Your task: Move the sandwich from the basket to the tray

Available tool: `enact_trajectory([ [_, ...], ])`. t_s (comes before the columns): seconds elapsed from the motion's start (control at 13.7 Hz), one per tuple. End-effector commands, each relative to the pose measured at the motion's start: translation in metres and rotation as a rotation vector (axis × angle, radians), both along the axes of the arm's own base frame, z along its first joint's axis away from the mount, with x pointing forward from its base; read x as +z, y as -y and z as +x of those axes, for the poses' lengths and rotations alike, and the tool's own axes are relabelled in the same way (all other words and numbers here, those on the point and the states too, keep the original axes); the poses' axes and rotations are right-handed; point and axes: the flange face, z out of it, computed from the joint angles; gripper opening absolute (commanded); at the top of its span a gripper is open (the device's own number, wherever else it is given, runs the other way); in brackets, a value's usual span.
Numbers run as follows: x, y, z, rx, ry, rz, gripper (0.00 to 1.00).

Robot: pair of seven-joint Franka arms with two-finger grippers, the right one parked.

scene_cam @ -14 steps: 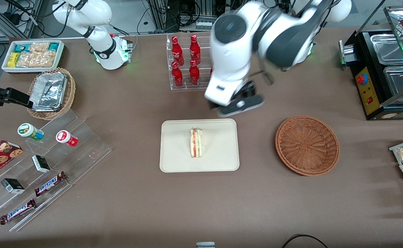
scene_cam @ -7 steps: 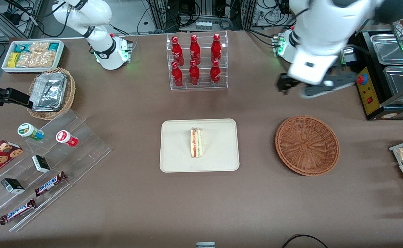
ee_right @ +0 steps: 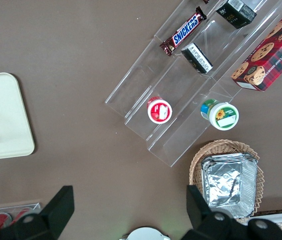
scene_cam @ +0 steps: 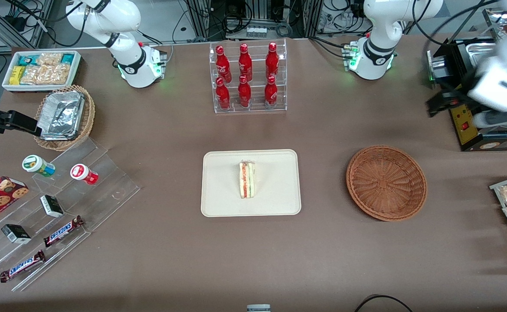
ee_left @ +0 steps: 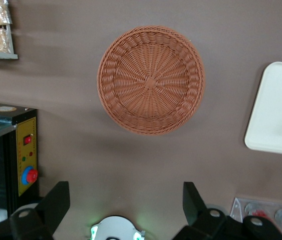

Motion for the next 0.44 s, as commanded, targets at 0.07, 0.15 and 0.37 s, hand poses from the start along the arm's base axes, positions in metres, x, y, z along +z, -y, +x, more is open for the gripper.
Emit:
enact_trajectory([
  [0.07, 0.001, -0.021, -0.009, -0.028, 0.013, -0.042, 1.0],
  [0.15, 0.0, -0.017, -0.001, -0.035, 0.009, -0.038, 1.0],
  [0.37, 0.011, -0.006, 0.004, -0.069, 0.032, -0.028, 1.0],
])
